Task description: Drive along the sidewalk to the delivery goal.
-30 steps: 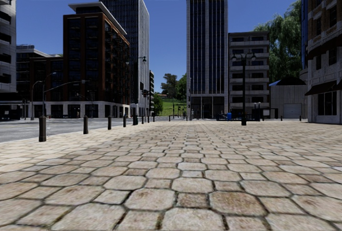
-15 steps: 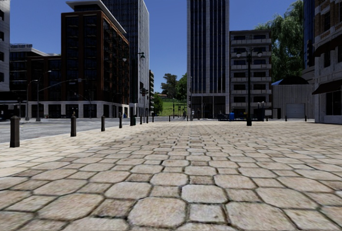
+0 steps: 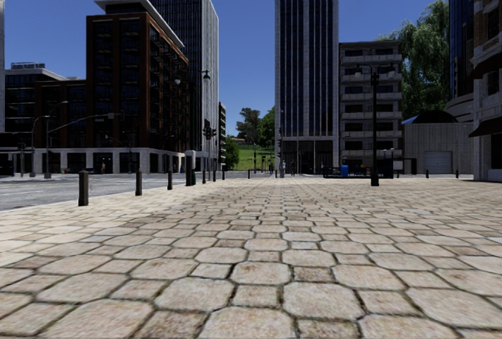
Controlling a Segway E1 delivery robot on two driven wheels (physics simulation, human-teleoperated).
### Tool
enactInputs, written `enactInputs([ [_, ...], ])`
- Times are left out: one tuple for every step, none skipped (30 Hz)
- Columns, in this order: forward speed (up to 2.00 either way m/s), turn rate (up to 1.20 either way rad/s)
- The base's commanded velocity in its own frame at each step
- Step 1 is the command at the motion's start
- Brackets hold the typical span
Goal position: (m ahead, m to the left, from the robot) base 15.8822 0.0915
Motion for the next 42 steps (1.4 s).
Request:
enactInputs([
  [2.00,0.00],
  [2.00,0.00],
  [2.00,0.00],
  [2.00,0.00],
  [2.00,0.00],
  [2.00,0.00],
  [2.00,0.00],
  [2.00,0.00],
  [2.00,0.00],
  [2.00,0.00],
  [2.00,0.00],
  [2.00,0.00],
  [2.00,0.00],
  [2.00,0.00],
  [2.00,0.00],
  [2.00,0.00],
  [2.00,0.00],
  [2.00,0.00],
  [2.00,0.00],
  [2.00,0.00],
  [2.00,0.00],
  [2.00,0.00],
  [2.00,0.00],
  [2.00,0.00],
  [2.00,0.00],
  [2.00,0.00],
  [2.00,0.00],
  [2.00,0.00],
  [2.00,0.00],
  [2.00,0.00],
  [2.00,0.00],
  [2.00,0.00],
  [2.00,0.00],
  [2.00,0.00],
  [2.00,0.00],
  [2.00,0.00],
  [2.00,0.00],
  [2.00,0.00],
  [2.00,0.00],
  [2.00,0.00],
  [2.00,0.00],
  [2.00,0.00],
])
